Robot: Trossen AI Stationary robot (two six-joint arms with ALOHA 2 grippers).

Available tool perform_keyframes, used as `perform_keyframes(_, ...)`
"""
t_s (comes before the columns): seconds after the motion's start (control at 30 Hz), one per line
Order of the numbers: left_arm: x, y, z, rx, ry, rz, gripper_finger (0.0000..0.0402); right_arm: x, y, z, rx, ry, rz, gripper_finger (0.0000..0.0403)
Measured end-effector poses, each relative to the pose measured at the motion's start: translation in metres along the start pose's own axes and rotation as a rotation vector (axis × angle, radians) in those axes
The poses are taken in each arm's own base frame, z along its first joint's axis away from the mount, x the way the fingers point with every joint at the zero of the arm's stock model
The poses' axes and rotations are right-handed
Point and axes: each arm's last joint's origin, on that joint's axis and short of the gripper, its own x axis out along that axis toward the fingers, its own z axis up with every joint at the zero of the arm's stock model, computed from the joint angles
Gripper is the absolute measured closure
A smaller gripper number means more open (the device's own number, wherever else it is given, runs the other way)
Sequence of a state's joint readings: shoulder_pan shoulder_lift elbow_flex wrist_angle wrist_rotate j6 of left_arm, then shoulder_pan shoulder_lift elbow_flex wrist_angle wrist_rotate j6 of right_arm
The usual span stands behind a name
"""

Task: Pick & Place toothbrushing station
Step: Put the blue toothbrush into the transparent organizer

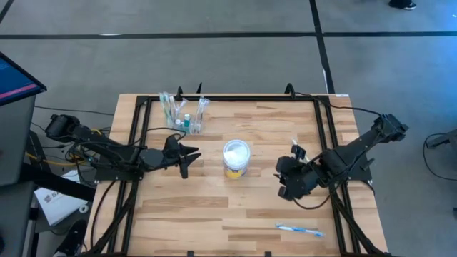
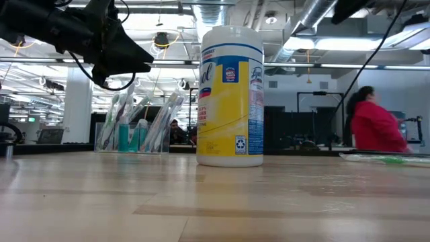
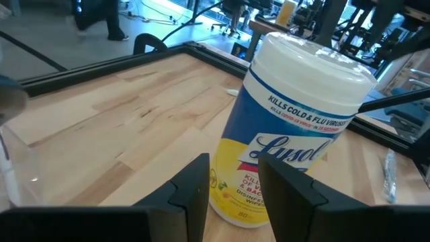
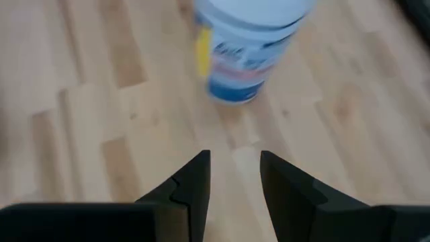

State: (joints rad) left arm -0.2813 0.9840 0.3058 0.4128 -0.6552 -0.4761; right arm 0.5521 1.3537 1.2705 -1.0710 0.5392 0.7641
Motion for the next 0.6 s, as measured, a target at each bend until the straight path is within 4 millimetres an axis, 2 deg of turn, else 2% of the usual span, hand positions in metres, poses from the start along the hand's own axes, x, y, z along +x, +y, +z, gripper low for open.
perform_keyframes(0.43, 0.000, 0.000, 0.000, -0.001, 0.003, -0.007, 0.0279, -0.017, 0.032, -0.035, -0.016, 0.091, 0.100, 0.0282)
perform_keyframes(0.6, 0.000, 0.000, 0.000, -0.001, 0.003, -0.007, 0.0279, -0.011, 0.050, -0.052, -0.045, 0.176, 0.097, 0.0282)
